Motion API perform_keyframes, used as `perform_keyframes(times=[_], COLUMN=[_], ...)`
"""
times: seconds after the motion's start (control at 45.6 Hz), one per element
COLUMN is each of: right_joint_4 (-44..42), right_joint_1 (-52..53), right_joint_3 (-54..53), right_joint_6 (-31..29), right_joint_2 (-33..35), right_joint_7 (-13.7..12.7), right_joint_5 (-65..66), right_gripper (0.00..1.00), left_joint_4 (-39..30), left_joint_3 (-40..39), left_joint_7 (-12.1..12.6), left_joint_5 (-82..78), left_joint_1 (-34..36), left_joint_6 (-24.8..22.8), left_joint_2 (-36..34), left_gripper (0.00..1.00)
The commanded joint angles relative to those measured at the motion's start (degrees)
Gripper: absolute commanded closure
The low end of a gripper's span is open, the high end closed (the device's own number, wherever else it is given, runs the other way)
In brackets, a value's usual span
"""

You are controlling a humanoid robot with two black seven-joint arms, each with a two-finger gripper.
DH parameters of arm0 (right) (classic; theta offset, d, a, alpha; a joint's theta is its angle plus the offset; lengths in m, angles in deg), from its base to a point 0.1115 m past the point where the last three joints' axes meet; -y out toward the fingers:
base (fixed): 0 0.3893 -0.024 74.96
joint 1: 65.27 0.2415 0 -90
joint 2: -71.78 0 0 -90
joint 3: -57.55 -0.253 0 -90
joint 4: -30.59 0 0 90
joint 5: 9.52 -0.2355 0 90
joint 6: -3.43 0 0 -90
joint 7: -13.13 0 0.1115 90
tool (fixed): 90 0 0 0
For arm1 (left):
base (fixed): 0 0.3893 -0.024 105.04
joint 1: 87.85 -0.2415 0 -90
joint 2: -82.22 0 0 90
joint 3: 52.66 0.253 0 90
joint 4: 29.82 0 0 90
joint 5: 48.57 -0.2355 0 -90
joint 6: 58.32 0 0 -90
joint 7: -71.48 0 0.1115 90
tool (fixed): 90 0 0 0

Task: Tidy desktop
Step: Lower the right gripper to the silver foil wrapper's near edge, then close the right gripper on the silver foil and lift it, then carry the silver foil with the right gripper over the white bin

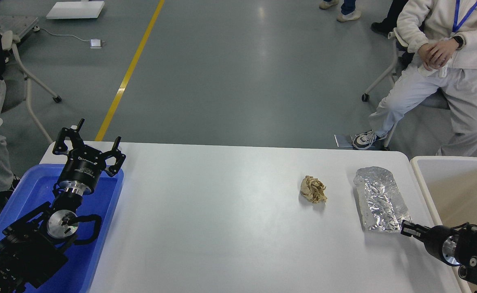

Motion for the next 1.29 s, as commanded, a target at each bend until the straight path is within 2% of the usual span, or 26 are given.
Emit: perform_keyframes(times=[0.0, 0.263, 0.438, 0.658, 0.877, 1.074, 1.272], right_joint_4=[-0.1, 1.13, 7.27, 14.48, 25.38, 29.96, 31.81], right_joint_1=[0.57, 2.68, 6.1, 13.57, 22.62, 30.27, 40.82], right_joint_3=[0.18, 0.18, 1.05, 1.93, 2.28, 2.02, 1.76], right_joint_6=[0.11, 0.02, -1.82, -8.94, -16.23, -23.97, -33.81], right_joint_2=[-0.01, 1.21, 7.36, 16.85, 28.28, 36.19, 41.12], right_joint_7=[-0.05, 0.13, 0.13, 0.3, 0.48, 0.3, 0.3], right_joint_5=[-1.38, -1.38, -1.2, -0.77, 2.57, 7.75, 10.57], right_gripper=[1.0, 1.0, 1.0, 1.0, 1.0, 1.0, 1.0], left_joint_4=[0.0, 0.0, 0.0, 0.0, 0.0, 0.09, 0.0], left_joint_3=[0.02, 0.02, -0.07, 0.02, 0.02, -0.07, -0.07], left_joint_7=[0.0, 0.0, 0.0, 0.0, 0.0, 0.0, 0.0], left_joint_5=[0.0, 0.0, 0.0, 0.0, 0.0, 0.0, 0.0], left_joint_1=[0.0, 0.0, 0.0, 0.0, 0.0, 0.0, 0.0], left_joint_6=[0.0, 0.0, 0.0, 0.0, 0.0, 0.0, 0.0], left_joint_2=[0.0, 0.0, 0.0, 0.0, 0.0, -0.09, 0.0], left_gripper=[0.0, 0.0, 0.0, 0.0, 0.0, 0.0, 0.0])
